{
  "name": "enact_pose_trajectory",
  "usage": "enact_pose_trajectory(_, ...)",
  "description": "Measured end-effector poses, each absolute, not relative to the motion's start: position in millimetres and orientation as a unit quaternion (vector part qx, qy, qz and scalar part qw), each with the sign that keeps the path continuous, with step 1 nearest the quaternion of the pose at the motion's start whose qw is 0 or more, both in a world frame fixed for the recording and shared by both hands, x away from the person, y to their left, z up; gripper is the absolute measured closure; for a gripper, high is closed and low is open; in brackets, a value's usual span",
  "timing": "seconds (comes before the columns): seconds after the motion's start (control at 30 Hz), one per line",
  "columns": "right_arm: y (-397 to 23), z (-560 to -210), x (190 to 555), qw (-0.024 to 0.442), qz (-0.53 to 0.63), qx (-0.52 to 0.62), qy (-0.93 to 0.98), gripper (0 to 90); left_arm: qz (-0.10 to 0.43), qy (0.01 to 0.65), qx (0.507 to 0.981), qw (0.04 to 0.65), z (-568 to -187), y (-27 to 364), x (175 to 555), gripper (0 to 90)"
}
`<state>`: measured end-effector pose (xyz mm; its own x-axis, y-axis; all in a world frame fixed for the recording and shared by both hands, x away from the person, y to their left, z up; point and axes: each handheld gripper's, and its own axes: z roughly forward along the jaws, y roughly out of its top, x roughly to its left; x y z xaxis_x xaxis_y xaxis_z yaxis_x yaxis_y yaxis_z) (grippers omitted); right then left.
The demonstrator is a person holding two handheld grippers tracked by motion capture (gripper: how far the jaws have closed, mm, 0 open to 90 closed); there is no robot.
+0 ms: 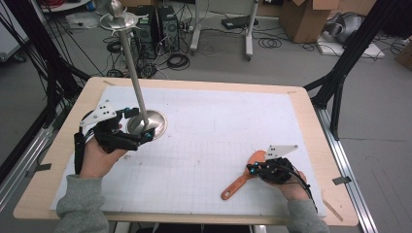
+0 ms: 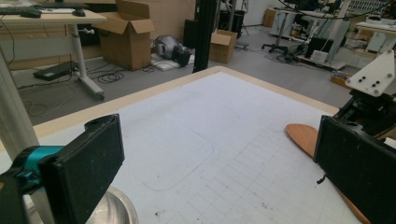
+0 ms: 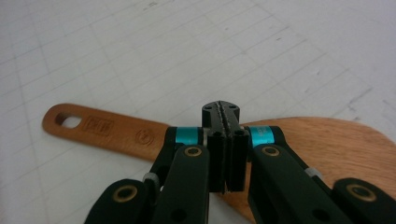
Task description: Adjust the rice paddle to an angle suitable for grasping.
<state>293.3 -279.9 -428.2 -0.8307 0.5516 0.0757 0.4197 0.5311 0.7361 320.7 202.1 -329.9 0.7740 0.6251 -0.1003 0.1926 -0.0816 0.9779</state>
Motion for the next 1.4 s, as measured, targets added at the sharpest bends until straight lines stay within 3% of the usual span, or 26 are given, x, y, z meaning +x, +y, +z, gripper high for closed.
enact_pose_trajectory(0.63, -280, -440, 282, 0.029, 0.392, 0.238, 0.888, 89.5, 0.175, 0.288, 0.712, 0.616, -330, 202, 321, 2.3)
enact_pose_trajectory(1.4, -237, -440, 306, 0.067, 0.378, 0.285, 0.879, 89.5, 0.194, 0.304, 0.712, 0.603, -331, 221, 304, 2.3)
